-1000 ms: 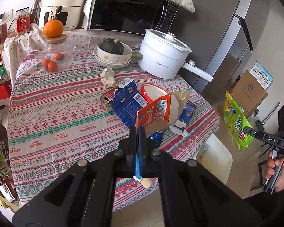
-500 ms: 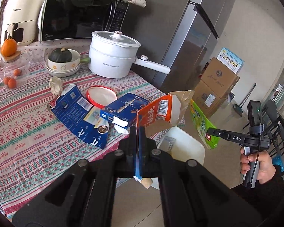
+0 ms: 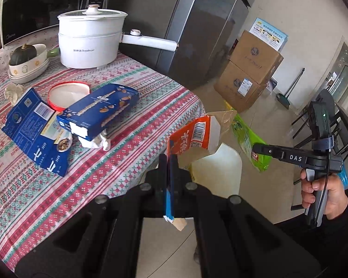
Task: Collect trash
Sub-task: 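Drop the paper bag into the white bin with the left gripper while the right holds the green bag, then lower the green snack bag into the white bin and open the right gripper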
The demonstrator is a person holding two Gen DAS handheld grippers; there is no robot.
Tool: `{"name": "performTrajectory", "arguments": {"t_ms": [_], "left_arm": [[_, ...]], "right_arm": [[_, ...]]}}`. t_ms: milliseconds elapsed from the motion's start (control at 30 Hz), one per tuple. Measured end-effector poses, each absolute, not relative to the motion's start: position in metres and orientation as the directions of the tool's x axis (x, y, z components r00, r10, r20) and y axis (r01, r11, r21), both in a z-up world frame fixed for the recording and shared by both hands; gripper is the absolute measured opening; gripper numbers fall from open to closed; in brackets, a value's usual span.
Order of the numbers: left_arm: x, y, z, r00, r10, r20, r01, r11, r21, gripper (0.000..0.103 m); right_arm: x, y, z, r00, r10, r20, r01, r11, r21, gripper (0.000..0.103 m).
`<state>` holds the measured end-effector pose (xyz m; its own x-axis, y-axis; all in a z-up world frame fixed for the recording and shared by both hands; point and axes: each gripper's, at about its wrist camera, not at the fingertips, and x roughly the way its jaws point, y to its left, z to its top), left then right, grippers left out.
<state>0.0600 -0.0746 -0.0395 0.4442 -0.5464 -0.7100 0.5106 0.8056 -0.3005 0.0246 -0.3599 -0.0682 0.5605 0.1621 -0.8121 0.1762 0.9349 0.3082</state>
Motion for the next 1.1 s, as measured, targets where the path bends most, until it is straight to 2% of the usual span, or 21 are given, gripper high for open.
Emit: {"name": "performTrajectory", "arguments": {"t_ms": [200, 400, 433, 467, 533, 700, 767, 867, 1100], "left_arm": [[0.067, -0.115, -0.072, 0.39, -0.503, -0.771, 0.53, 0.808, -0.258, 0.002], [0.073, -0.12, -0.075, 0.387, -0.5, -0.775, 0.525, 0.811, -0.261, 0.005], [0.074, -0.12, -0.076, 0.378, -0.516, -0.769, 0.529, 0.802, -0.278, 0.014], [0.074, -0.119, -0.076, 0.374, -0.535, -0.758, 0.535, 0.792, -0.294, 0.03], [0.074, -0.12, -0.075, 0.376, -0.559, -0.739, 0.546, 0.778, -0.31, 0.041], [0.076, -0.129, -0.082, 0.327, -0.593, -0.735, 0.562, 0.748, -0.354, 0.044], [0.076, -0.13, -0.082, 0.322, -0.6, -0.732, 0.563, 0.743, -0.362, 0.059], [0.076, -0.13, -0.077, 0.322, -0.631, -0.705, 0.565, 0.726, -0.392, 0.072], [0.081, -0.129, -0.074, 0.332, -0.629, -0.703, 0.544, 0.736, -0.402, 0.074]], "right_arm": [[0.023, -0.373, -0.073, 0.554, 0.151, -0.819, 0.203, 0.929, 0.309, 0.012], [0.022, -0.376, -0.078, 0.539, 0.146, -0.83, 0.2, 0.935, 0.294, 0.012], [0.022, -0.377, -0.079, 0.535, 0.145, -0.832, 0.2, 0.935, 0.291, 0.012], [0.023, -0.377, -0.081, 0.532, 0.144, -0.834, 0.202, 0.935, 0.29, 0.012], [0.024, -0.378, -0.082, 0.527, 0.146, -0.837, 0.206, 0.934, 0.293, 0.012], [0.03, -0.375, -0.081, 0.529, 0.146, -0.836, 0.215, 0.93, 0.298, 0.012], [0.029, -0.376, -0.081, 0.533, 0.146, -0.834, 0.217, 0.929, 0.301, 0.012], [0.028, -0.379, -0.08, 0.536, 0.144, -0.832, 0.219, 0.928, 0.302, 0.012], [0.026, -0.383, -0.08, 0.535, 0.141, -0.833, 0.229, 0.925, 0.303, 0.012]]}}
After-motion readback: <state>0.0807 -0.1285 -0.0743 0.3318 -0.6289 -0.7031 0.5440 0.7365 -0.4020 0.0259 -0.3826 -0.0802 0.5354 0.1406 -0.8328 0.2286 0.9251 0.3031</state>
